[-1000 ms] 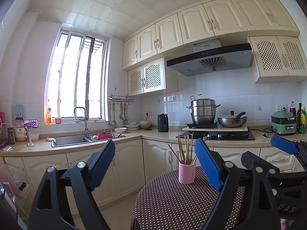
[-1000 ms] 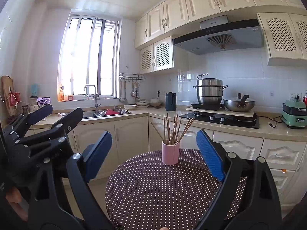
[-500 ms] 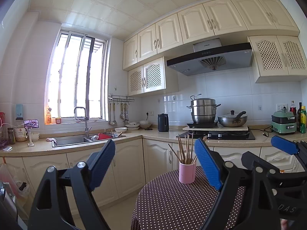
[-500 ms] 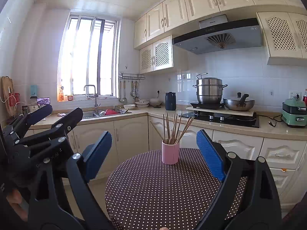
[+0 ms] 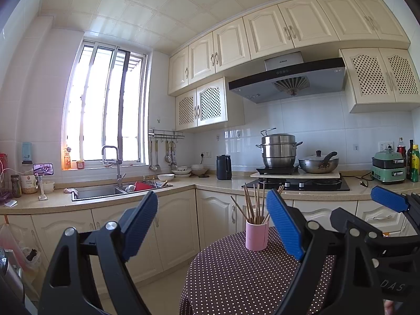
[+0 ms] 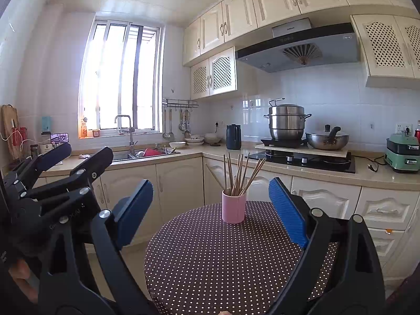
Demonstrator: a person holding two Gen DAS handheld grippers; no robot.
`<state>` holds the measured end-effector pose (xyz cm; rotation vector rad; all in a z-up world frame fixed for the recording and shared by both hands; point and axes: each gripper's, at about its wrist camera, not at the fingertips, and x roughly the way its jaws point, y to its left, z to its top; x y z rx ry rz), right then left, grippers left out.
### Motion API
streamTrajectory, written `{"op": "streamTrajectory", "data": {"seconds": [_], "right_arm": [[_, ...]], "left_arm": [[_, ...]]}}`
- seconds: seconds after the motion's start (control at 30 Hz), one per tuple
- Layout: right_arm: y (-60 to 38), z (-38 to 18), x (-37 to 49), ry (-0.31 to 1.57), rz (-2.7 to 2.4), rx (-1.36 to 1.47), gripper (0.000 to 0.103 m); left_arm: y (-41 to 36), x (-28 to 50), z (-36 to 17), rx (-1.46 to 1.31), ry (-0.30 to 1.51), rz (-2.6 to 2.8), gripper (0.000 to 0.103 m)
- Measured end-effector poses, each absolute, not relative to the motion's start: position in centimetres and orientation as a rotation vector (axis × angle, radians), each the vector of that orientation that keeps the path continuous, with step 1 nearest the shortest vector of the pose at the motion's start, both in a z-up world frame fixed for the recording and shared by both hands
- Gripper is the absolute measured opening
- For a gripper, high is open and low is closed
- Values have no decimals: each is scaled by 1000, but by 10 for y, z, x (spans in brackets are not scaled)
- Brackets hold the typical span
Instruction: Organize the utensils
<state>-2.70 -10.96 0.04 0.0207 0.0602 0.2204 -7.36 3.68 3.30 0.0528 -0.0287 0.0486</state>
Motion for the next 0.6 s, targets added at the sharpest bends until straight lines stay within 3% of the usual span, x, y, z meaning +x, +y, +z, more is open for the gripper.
{"op": "streamTrajectory", "data": {"seconds": [0.6], "right_arm": [[-108,0,-26,66,221,29,88]], "left_arm": [[36,-74,33,68,-36,54,83]]}}
